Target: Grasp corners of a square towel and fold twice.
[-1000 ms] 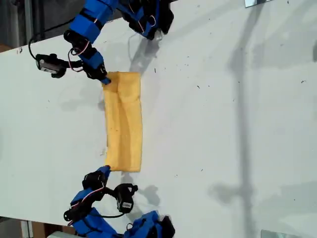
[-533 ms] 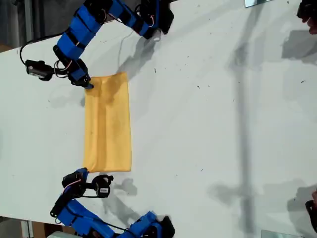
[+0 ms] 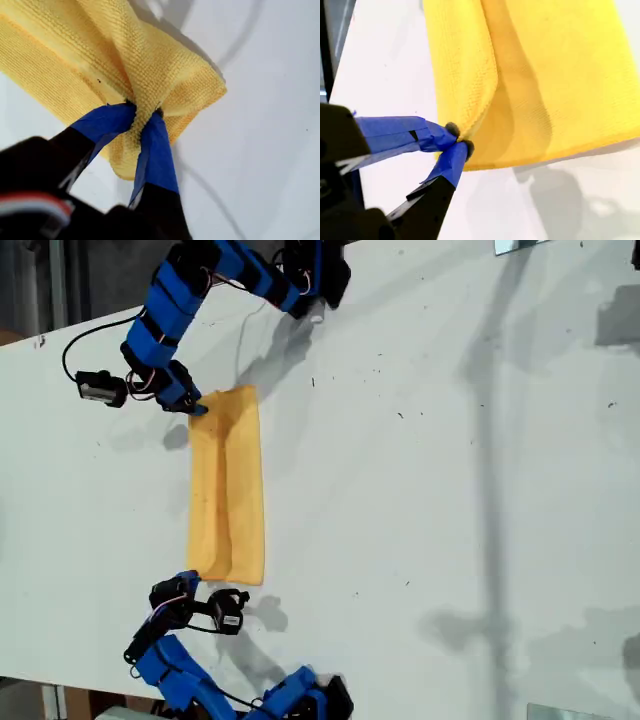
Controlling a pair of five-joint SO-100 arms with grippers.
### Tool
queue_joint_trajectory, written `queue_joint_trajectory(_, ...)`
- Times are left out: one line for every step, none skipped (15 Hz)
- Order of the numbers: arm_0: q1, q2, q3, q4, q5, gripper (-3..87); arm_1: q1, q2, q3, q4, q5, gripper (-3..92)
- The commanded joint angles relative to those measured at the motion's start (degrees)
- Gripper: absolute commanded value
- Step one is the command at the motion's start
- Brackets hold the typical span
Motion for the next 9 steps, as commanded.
queue_joint_trajectory(0.44, 5.71, 7.29, -2.72, -1.49, -0.5, -0.88, 5.27, 4.04, 0.26, -0.35, -0.1)
queue_joint_trajectory(0.7, 6.33, 9.76, -3.43, -1.67, -0.5, -2.2, 5.1, 6.33, -0.26, -0.09, -0.1)
queue_joint_trajectory(1.41, 7.82, 12.57, -4.83, -2.02, -0.5, -3.69, 5.01, 8.26, -0.97, 0.44, -0.1)
queue_joint_trajectory(1.67, 8.79, 14.85, -5.89, -2.2, -0.5, -5.45, 4.92, 9.58, -1.58, 0.97, -0.1)
queue_joint_trajectory(1.58, 9.05, 16.52, -6.86, -2.11, -0.5, -7.12, 4.83, 10.55, -2.29, 1.23, -0.1)
queue_joint_trajectory(1.32, 9.05, 17.58, -7.73, -1.85, -0.5, -8.79, 4.83, 11.34, -2.99, 1.41, -0.1)
queue_joint_trajectory(1.23, 8.96, 17.84, -8.09, -1.85, -0.5, -9.93, 4.83, 12.3, -4.04, 1.58, -0.1)
queue_joint_trajectory(1.58, 8.96, 18.02, -8.44, -2.11, -0.5, -10.37, 4.75, 13.18, -4.75, 1.76, -0.1)
queue_joint_trajectory(2.2, 8.96, 18.37, -8.53, -2.46, -0.5, -10.37, 4.66, 13.62, -5.01, 1.76, -0.1)
